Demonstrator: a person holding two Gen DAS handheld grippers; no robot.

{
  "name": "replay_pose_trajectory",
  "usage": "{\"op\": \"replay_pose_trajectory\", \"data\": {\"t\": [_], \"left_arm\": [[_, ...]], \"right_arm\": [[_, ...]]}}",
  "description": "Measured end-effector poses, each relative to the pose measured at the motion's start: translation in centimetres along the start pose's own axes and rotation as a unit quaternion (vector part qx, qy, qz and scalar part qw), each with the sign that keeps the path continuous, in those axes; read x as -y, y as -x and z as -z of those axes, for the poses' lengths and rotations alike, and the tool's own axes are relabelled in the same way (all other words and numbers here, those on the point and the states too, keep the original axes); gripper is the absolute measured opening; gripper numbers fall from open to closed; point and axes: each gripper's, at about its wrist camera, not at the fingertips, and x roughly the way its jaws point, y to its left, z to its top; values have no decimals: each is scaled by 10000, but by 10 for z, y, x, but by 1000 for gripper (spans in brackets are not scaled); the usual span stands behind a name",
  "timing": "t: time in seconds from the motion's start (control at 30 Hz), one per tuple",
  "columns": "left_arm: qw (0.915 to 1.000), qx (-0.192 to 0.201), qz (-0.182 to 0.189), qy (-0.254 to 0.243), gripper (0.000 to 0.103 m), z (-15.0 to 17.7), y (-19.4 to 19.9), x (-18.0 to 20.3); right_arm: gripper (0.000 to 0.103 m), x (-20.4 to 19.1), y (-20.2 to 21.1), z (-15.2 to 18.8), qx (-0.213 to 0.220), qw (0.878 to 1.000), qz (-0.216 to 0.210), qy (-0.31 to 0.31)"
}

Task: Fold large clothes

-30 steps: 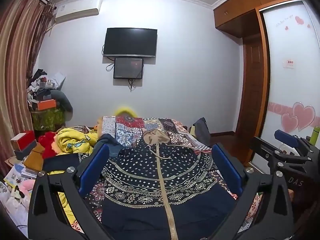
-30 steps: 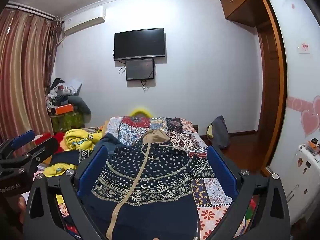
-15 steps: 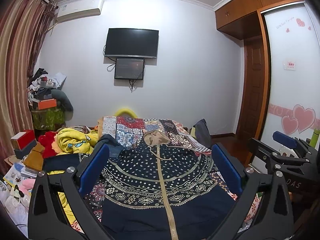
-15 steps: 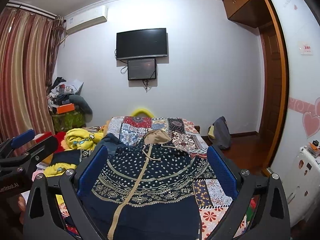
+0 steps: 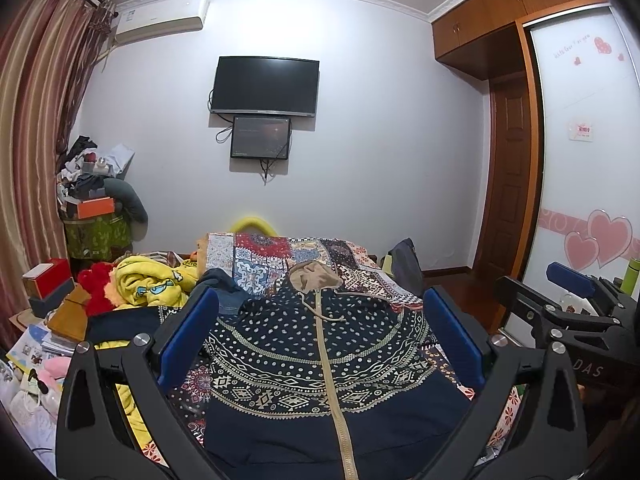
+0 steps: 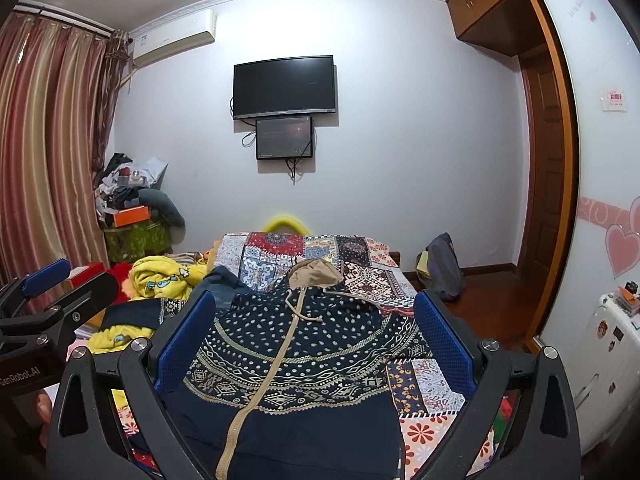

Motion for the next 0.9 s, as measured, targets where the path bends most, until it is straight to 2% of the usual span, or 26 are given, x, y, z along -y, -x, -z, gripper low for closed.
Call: {"op": "replay_pose_trajectory", "data": {"t": [0.9], "left_arm": [[10000,-76,2,36,103,3,-9,-5]], "right_arm": [[99,-1,-11,2,-88,9999,39,26]]}}
